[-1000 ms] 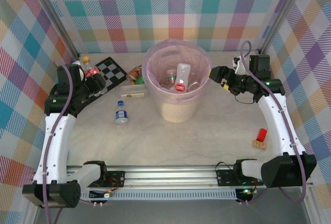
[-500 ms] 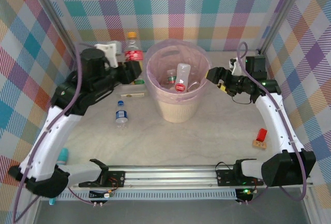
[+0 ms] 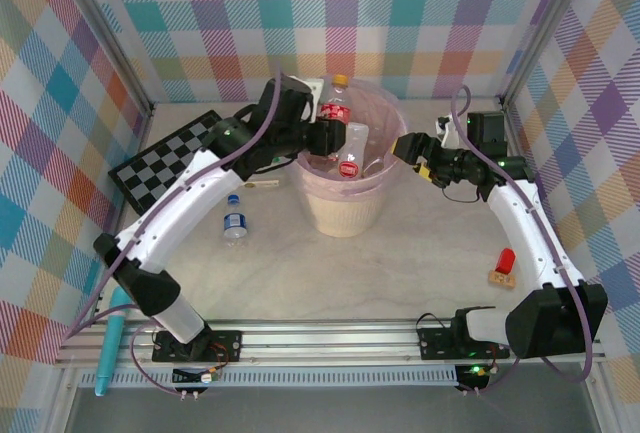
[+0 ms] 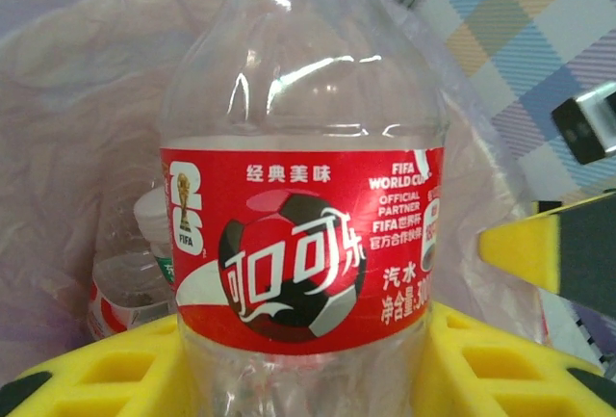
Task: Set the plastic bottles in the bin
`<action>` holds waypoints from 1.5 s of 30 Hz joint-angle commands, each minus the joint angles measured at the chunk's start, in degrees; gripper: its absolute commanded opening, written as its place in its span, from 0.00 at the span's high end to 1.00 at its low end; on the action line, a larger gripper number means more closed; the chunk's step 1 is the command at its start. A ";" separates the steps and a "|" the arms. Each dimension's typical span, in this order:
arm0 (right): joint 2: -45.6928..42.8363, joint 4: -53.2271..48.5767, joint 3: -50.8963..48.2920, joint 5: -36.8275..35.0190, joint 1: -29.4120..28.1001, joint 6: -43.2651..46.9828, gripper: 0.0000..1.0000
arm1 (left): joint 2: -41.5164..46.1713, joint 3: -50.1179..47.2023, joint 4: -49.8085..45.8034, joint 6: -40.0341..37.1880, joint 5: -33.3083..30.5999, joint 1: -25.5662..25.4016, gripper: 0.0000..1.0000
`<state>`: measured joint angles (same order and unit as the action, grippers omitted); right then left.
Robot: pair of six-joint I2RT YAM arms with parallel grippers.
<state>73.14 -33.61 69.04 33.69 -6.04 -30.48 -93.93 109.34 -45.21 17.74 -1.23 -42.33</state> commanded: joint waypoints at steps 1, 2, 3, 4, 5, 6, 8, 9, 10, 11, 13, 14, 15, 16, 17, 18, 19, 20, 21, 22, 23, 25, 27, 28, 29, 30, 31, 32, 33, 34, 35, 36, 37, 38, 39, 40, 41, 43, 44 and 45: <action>0.86 -0.57 -1.23 -0.07 -0.28 0.43 0.04 | -3.13 2.88 -2.98 -1.54 -1.97 -0.42 0.52; 0.87 -0.50 -1.34 -0.20 -0.28 0.45 0.04 | -4.40 3.75 -3.96 -1.70 -2.86 -0.46 0.51; 0.86 -0.51 -1.36 -0.18 -0.28 0.51 0.04 | -5.73 4.55 -5.09 -1.79 -3.56 -0.47 0.51; 0.87 -0.56 -1.36 -0.13 -0.28 0.59 0.04 | -6.73 5.10 -6.02 -1.85 -4.21 -0.46 0.51; 0.93 -0.56 -1.34 -0.14 -0.26 0.60 0.04 | -7.64 5.20 -6.79 -1.75 -4.98 -0.41 0.50; 0.87 -0.57 -1.36 -0.14 -0.28 0.71 0.04 | -8.29 4.97 -7.16 -1.53 -5.76 -0.42 0.50; 0.79 -0.67 -1.36 -0.22 -0.33 0.90 0.04 | -8.88 3.52 -6.85 -1.08 -6.96 -0.47 0.50; 0.87 -0.65 -1.36 -0.23 -0.27 0.97 0.04 | -9.15 2.74 -6.69 -0.80 -7.44 -0.46 0.50; 0.86 -0.72 -1.32 -0.21 -0.28 1.02 0.04 | -9.48 2.37 -6.60 -0.70 -7.77 -0.47 0.50; 0.95 -0.68 -1.34 -0.29 -0.28 1.06 0.04 | -9.95 2.05 -6.58 -0.72 -8.12 -0.40 0.50; 1.19 -0.68 -1.36 -0.14 -0.28 1.05 0.04 | -10.96 1.84 -6.63 -0.74 -7.99 -0.31 0.50; 1.17 -0.75 -1.36 -0.18 -0.28 1.13 0.04 | -11.65 1.84 -6.73 -0.73 -7.78 -0.30 0.50; 1.13 -0.67 -1.40 -0.12 -0.28 1.14 0.04 | -12.28 1.68 -6.86 -0.77 -7.60 -0.22 0.50; 1.06 -0.64 -1.44 -0.13 -0.28 1.16 0.04 | -12.83 1.75 -7.03 -0.55 -7.40 -0.19 0.50; 0.97 -0.61 -1.47 -0.18 -0.28 1.15 0.04 | -13.32 1.46 -7.08 -0.43 -7.08 -0.21 0.49; 0.95 -0.67 -1.47 -0.17 -0.28 1.13 0.04 | -13.68 1.00 -6.82 -0.38 -6.57 -0.21 0.48; 0.91 -0.60 -1.50 -0.16 -0.28 1.15 0.04 | -13.86 0.59 -6.48 -0.34 -5.93 -0.20 0.47; 0.86 -0.68 -1.51 -0.20 -0.24 1.21 0.04 | -13.95 0.28 -6.14 -0.33 -5.24 -0.21 0.43; 0.86 -0.68 -1.52 -0.16 -0.24 1.26 0.04 | -14.03 0.22 -5.95 -0.34 -4.94 -0.14 0.39; 0.86 -0.76 -1.51 -0.15 -0.28 1.24 0.04 | -14.05 0.19 -5.94 -0.33 -4.84 -0.21 0.35; 0.86 -0.79 -1.47 -0.14 -0.28 1.22 0.04 | -13.87 0.39 -5.94 -0.33 -4.83 -0.20 0.31; 0.78 -0.87 -1.52 -0.16 -0.28 1.22 0.04 | -13.33 0.55 -5.81 -0.42 -5.00 -0.21 0.24; 0.74 -0.89 -1.45 -0.28 -0.24 1.17 0.04 | -12.47 0.70 -5.68 -0.59 -5.09 -0.19 0.20; 0.69 -0.90 -1.45 -0.21 -0.28 1.15 0.04 | -12.10 0.78 -5.61 -0.72 -5.07 -0.21 0.19; 0.73 -0.79 -1.45 -0.19 -0.27 1.03 0.04 | -11.64 0.90 -5.59 -0.75 -5.09 -0.17 0.17; 0.77 -0.76 -1.51 -0.18 -0.28 1.01 0.04 | -11.16 0.97 -5.51 -0.98 -5.09 -0.19 0.15; 0.83 -0.67 -1.49 -0.20 -0.28 1.02 0.04 | -10.70 1.13 -5.43 -1.31 -5.10 -0.21 0.15; 0.79 -0.69 -1.58 -0.20 -0.28 1.01 0.04 | -10.17 1.30 -5.24 -1.92 -5.10 -0.29 0.14; 0.87 -0.73 -1.51 -0.14 -0.28 0.95 0.04 | -9.52 1.23 -4.87 -2.54 -5.08 -0.36 0.12; 0.86 -0.76 -1.53 -0.12 -0.28 0.95 0.04 | -8.82 1.28 -4.51 -2.78 -5.25 -0.41 0.10; 0.86 -0.87 -1.41 -0.12 -0.27 0.95 0.04 | -8.02 1.28 -4.10 -2.95 -5.21 -0.50 0.07; 0.86 -0.90 -1.27 -0.15 -0.28 1.03 0.04 | -7.16 1.28 -3.75 -3.19 -5.31 -0.40 0.06; 0.86 -1.00 -1.21 -0.17 -0.29 0.99 0.04 | -6.45 1.44 -3.53 -3.36 -5.50 -0.51 0.05; 0.86 -1.08 -1.01 -0.15 -0.31 1.03 0.04 | -5.60 1.63 -3.48 -3.53 -5.82 -0.55 0.04; 0.94 -1.02 -0.93 -0.13 -0.26 1.04 0.04 | -4.83 1.88 -3.48 -3.75 -6.04 -0.51 0.03; 0.95 -1.13 -0.76 -0.12 -0.28 0.99 0.04 | -4.02 2.07 -3.57 -4.00 -6.30 -0.52 0.02; 0.95 -1.07 -0.74 -0.12 -0.28 1.04 0.04 | -3.12 2.19 -3.48 -4.23 -6.39 -0.56 0.02; 1.06 -1.31 -0.65 -0.12 -0.28 0.99 0.04 | -1.23 2.19 -3.16 -4.50 -6.41 -0.54 0.01; 1.05 -1.35 -0.57 -0.13 -0.27 1.04 0.04 | -0.08 2.00 -2.85 -4.55 -6.40 -0.54 0.01; 1.05 -1.31 -0.57 -0.13 -0.24 1.04 0.04 | 0.87 1.82 -2.63 -4.64 -6.41 -0.50 0.01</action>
<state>73.43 -33.01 68.66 34.09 -6.04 -30.65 -97.65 110.69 -48.40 14.50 -7.01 -42.89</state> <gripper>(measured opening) 0.963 0.990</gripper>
